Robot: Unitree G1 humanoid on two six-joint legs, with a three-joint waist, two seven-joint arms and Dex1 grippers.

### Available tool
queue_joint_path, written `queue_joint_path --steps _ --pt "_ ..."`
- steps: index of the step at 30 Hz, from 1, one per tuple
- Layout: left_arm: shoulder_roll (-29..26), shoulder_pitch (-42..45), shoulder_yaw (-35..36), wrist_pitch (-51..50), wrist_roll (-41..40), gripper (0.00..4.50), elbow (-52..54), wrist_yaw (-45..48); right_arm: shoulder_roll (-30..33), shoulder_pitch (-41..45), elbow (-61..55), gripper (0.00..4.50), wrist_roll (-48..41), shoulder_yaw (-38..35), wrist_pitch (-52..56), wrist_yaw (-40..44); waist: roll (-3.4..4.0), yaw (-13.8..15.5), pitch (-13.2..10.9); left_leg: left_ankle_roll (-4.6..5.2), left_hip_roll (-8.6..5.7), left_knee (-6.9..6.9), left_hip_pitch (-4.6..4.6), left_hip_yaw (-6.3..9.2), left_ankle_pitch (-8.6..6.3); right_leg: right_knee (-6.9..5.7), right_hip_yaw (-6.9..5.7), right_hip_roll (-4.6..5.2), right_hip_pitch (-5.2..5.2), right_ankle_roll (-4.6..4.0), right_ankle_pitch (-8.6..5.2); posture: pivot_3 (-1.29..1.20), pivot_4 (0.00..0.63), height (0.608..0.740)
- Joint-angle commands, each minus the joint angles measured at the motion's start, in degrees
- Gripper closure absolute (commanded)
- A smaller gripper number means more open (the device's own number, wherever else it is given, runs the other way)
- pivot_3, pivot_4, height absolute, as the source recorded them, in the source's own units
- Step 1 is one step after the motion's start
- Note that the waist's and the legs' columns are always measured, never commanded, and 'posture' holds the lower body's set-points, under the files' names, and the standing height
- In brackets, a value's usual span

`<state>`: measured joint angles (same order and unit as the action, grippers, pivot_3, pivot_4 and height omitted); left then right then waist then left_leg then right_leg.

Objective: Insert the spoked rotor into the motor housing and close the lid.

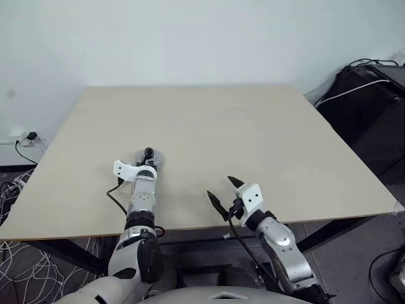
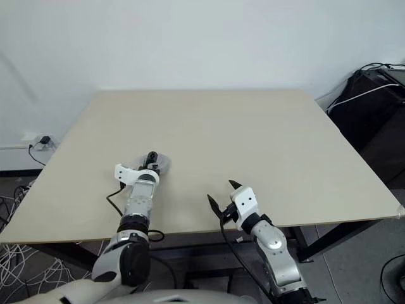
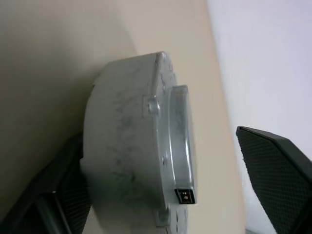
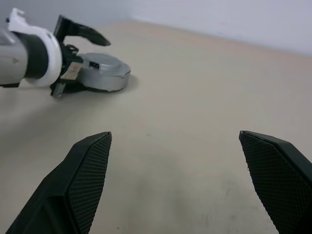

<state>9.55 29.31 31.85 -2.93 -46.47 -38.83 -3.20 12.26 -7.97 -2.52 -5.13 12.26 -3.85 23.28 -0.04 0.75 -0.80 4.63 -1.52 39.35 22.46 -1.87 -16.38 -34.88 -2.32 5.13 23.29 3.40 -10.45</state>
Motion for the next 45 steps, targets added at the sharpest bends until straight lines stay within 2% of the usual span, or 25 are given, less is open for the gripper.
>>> queue_joint_path --steps 1,13,20,23,26,29,31,34,37,42,45 --pt "2.38 -4.24 -1.00 -3.62 0.70 0.05 3.86 -3.87 -0.46 0.63 -2.02 0.00 -0.28 -0.81 0.06 -0.28 0.07 0.00 0.14 0.02 0.00 0.00 -0.02 0.00 -0.01 0.00 0.00 0.00 -0.01 -0.01 0.00 0.00 0.000 0.740" --pt "4.29 -20.54 -7.29 -20.88 -1.90 0.05 26.70 -8.89 -1.14 0.83 -1.09 0.00 -0.54 -1.18 0.21 0.54 -0.04 -0.45 0.11 0.00 0.04 -0.09 -0.37 0.00 -0.05 -0.08 0.00 0.05 0.04 -0.07 -0.04 0.00 0.000 0.740" --pt "1.93 -29.51 -12.71 -29.27 -5.18 0.05 38.29 -10.41 -1.63 0.19 -1.43 0.00 -1.09 -2.15 0.26 0.10 0.27 -0.62 0.42 -0.29 0.03 -0.19 -0.59 -0.04 -0.26 -0.10 0.02 0.19 -0.08 -0.15 -0.09 0.00 0.000 0.740" --pt "-0.59 -32.77 -16.77 -29.40 -3.25 0.05 42.66 -7.54 -2.45 -0.38 -2.10 0.00 -2.10 -3.34 0.89 -0.70 0.41 -0.38 0.50 -0.28 0.02 -0.18 -0.73 -0.05 -0.27 -0.10 -0.02 0.23 -0.22 -0.13 -0.11 0.00 0.000 0.740" --pt "-5.77 -35.44 -24.39 -24.34 5.95 0.05 45.97 -0.54 -3.66 -1.19 -2.91 0.00 -3.18 -4.71 1.54 -1.98 0.56 0.17 0.52 -0.27 0.02 -0.19 -0.79 -0.04 -0.28 -0.09 -0.05 0.26 -0.30 0.13 -0.26 0.00 0.000 0.740" --pt "-5.95 -36.32 -26.23 -18.78 10.98 0.05 46.39 2.39 -4.05 -1.75 -3.46 0.00 -2.63 -5.27 1.30 -3.07 0.60 0.41 0.44 -0.27 0.00 -0.18 -0.77 -0.06 -0.28 -0.08 -0.05 0.32 -0.26 0.14 -0.26 0.00 0.000 0.740" --pt "-7.42 -36.85 -28.99 -11.90 18.21 0.05 45.83 4.28 -4.71 -2.50 -3.45 0.00 -0.98 -6.02 1.01 -5.96 0.59 0.41 0.42 -0.28 0.05 -0.19 -0.72 -0.06 -0.28 -0.09 -0.05 0.39 -0.18 0.14 -0.26 0.00 0.000 0.740" --pt "-7.79 -37.26 -31.00 -3.85 24.42 0.05 44.10 6.62 -5.34 -3.14 -2.60 0.00 1.04 -7.20 -0.09 -9.50 0.71 0.44 0.47 -0.32 0.07 -0.28 -0.57 -0.06 -0.28 -0.10 -0.02 0.40 0.07 0.08 -0.27 0.00 0.000 0.740" --pt "-9.55 -38.18 -34.04 7.59 35.29 0.05 40.70 6.09 -6.21 -5.21 -2.56 0.00 1.92 -9.00 -2.77 -12.46 0.72 0.67 0.48 -0.32 0.04 -0.35 -0.47 -0.06 -0.28 -0.09 -0.03 0.38 0.18 -0.24 -0.16 0.00 0.000 0.740" --pt "-9.85 -39.41 -36.04 19.88 43.57 0.05 35.83 5.33 -5.95 -8.55 -1.63 0.00 6.92 -9.41 -9.68 -16.45 0.75 1.04 0.46 -0.29 0.03 -0.39 -0.43 -0.07 -0.35 -0.04 -0.06 0.40 0.23 -0.27 -0.22 0.00 0.000 0.740" --pt "-10.46 -40.22 -37.26 23.16 46.65 0.05 33.96 5.62 -6.29 -9.86 -0.81 0.00 8.29 -9.63 -12.07 -18.31 0.80 1.05 0.41 -0.27 0.05 -0.38 -0.43 -0.08 -0.37 -0.04 -0.06 0.48 0.23 0.01 -0.38 0.00 0.000 0.740"
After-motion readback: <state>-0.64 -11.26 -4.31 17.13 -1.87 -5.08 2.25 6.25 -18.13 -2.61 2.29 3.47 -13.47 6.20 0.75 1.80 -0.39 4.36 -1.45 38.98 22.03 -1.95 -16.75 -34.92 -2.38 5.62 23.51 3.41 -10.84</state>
